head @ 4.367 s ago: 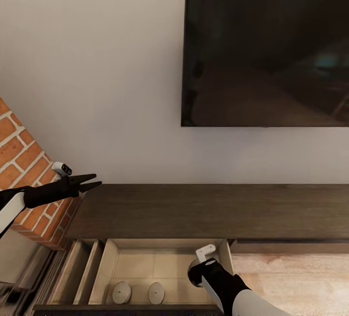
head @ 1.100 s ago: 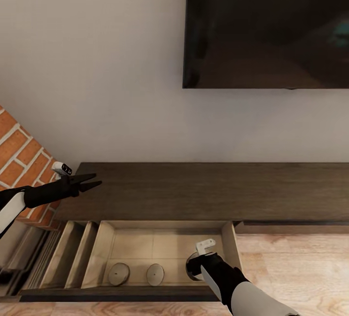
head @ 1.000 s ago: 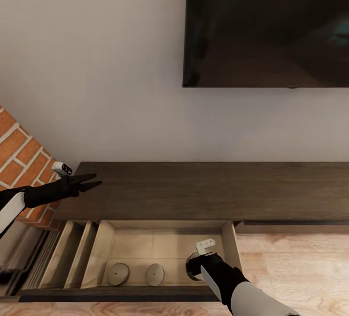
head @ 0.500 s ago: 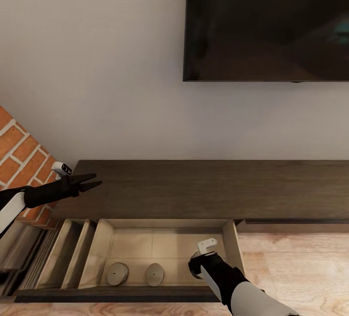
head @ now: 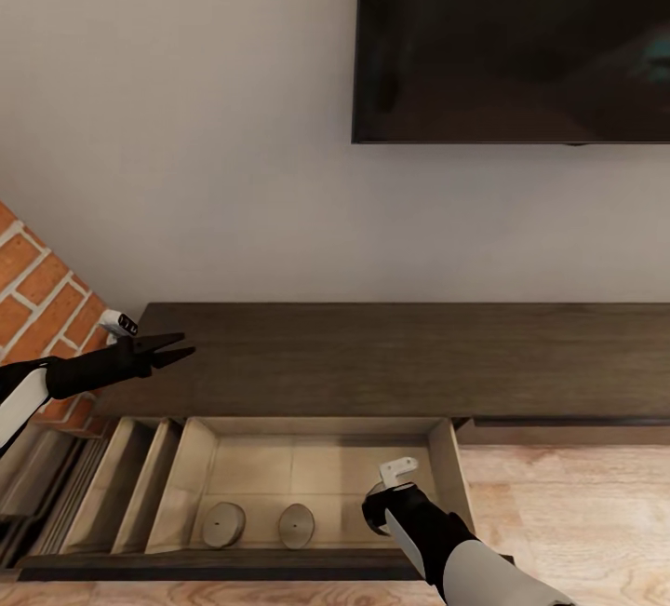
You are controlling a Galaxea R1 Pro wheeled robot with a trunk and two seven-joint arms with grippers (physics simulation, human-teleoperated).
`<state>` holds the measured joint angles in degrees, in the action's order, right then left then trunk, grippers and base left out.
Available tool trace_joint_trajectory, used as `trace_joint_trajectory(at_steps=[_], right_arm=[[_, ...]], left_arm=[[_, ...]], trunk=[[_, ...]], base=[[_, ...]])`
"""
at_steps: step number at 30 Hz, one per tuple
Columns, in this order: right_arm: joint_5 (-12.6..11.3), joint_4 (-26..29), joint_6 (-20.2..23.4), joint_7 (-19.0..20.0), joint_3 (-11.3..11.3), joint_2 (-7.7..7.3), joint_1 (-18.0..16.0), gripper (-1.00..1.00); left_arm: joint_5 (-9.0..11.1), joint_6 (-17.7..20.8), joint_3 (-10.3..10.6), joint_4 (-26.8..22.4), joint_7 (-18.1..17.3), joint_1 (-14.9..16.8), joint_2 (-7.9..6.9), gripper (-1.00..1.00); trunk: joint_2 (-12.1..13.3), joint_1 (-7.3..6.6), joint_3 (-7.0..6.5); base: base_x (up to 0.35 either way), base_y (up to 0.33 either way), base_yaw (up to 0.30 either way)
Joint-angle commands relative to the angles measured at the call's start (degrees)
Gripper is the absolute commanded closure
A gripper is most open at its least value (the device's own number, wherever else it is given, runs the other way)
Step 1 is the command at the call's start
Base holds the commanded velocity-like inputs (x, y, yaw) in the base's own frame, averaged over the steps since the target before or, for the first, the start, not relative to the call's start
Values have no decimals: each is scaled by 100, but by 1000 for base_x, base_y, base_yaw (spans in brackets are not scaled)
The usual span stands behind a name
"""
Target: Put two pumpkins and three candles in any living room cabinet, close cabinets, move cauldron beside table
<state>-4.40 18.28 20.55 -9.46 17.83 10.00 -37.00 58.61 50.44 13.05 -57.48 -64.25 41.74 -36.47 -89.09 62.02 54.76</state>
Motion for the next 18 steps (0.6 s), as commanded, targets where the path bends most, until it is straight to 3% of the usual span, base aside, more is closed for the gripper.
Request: trace_joint_trajectory(at_steps=[1, 18], right_arm=[[0, 0, 1, -3, 1, 0, 0, 100], [0, -23, 11, -10, -5, 0, 0, 100]], left_arm=[[1, 1, -1, 0, 0, 0, 0, -100], [1, 1, -2, 3, 0, 0, 0, -100]], trunk=[[-42, 23, 18], [-723, 396, 324]], base=[[0, 0, 0], [0, 0, 0]])
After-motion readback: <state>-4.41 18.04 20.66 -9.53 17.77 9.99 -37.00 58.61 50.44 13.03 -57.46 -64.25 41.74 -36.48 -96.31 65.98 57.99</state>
